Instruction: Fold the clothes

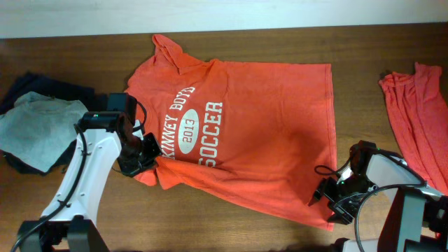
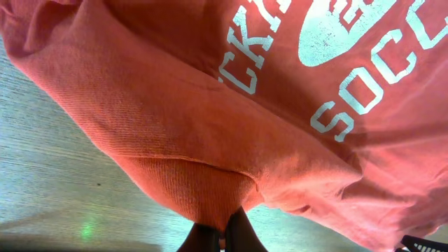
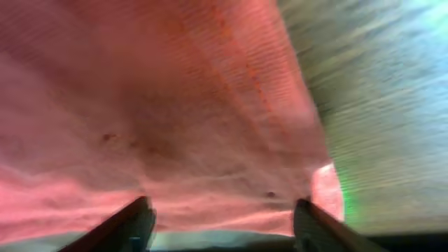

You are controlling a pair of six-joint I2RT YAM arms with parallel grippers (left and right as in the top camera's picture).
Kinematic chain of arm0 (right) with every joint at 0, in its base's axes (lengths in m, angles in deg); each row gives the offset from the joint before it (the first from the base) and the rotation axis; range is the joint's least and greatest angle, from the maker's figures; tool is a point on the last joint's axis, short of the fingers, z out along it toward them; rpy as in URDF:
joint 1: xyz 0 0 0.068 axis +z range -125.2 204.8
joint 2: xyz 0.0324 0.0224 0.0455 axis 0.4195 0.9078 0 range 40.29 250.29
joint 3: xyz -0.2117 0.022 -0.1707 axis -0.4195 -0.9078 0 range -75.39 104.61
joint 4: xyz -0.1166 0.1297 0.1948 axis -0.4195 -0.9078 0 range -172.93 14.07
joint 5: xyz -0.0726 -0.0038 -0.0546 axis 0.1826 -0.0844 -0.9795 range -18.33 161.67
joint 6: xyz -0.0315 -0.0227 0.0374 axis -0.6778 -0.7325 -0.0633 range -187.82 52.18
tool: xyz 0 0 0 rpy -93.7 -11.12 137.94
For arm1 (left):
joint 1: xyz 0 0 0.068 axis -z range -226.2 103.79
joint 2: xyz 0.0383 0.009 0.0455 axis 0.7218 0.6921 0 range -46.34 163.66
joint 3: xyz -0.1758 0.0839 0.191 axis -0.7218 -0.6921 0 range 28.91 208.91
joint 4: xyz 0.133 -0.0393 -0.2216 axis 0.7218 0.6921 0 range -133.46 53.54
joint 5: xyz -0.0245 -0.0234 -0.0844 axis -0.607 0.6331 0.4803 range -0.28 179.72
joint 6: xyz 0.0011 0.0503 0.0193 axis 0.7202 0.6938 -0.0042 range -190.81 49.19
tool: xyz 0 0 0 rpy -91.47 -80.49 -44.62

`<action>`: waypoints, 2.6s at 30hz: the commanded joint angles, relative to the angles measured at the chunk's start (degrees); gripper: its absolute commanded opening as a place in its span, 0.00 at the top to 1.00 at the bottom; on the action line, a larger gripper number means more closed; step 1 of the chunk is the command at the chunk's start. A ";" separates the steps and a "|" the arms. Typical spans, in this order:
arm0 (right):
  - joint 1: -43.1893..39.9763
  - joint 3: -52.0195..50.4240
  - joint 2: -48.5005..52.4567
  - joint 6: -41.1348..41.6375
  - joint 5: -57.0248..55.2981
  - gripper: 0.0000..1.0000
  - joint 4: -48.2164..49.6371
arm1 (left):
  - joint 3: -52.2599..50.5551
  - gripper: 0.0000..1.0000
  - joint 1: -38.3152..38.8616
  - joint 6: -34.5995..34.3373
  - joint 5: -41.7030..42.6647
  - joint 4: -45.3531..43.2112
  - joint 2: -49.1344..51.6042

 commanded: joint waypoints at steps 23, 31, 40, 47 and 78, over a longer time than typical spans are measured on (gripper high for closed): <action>0.31 16.22 -5.55 -3.65 10.01 0.96 -7.80 | 6.05 0.99 0.15 6.97 -0.46 -2.71 -0.59; 0.22 16.22 -5.51 2.49 11.23 0.96 5.66 | 6.64 0.99 0.15 11.39 -5.46 -12.09 -0.55; 0.26 16.22 -5.51 8.90 10.99 0.96 16.37 | 6.62 0.98 0.17 12.87 -6.71 -16.55 -0.33; 0.26 16.22 -5.49 11.63 9.05 0.96 20.90 | 6.62 0.91 0.15 13.53 -6.73 -17.25 2.12; 0.26 16.22 -5.49 -2.03 6.91 0.25 12.39 | -6.58 0.63 12.98 11.67 -10.16 -18.43 4.09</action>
